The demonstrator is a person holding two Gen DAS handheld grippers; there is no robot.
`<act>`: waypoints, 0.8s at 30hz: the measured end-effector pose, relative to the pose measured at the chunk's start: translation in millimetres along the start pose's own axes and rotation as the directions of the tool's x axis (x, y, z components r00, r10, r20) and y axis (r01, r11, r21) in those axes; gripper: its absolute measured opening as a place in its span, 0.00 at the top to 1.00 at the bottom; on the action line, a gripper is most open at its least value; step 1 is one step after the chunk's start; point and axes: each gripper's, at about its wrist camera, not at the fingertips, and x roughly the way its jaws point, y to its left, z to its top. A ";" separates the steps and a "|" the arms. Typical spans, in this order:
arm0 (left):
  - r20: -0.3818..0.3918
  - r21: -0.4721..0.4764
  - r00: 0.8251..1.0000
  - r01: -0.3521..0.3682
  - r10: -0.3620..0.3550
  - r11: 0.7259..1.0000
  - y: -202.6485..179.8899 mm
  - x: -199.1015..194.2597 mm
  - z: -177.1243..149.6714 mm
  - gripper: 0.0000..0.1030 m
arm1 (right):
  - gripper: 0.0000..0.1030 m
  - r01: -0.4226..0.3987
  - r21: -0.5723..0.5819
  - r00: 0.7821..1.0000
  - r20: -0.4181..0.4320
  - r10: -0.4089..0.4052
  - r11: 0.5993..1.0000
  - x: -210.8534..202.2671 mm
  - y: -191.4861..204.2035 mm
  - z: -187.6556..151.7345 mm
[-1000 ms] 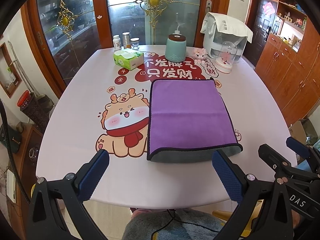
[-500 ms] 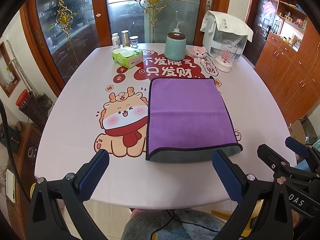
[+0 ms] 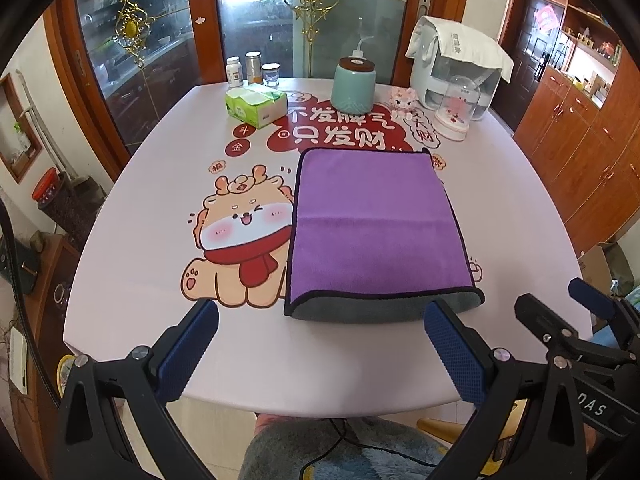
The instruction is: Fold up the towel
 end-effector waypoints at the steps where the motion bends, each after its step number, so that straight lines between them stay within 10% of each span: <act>1: -0.003 0.000 1.000 -0.004 0.004 1.000 -2.1 0.9 -2.2 0.01 | 0.13 -0.001 -0.002 1.000 0.003 0.001 1.000 -0.1 -2.3 -1.4; 24: -0.069 -0.009 0.995 -0.073 0.073 0.997 -17.3 29.3 -20.4 0.01 | 0.14 -0.029 -0.007 0.999 -0.043 0.028 1.000 26.3 -45.7 -13.7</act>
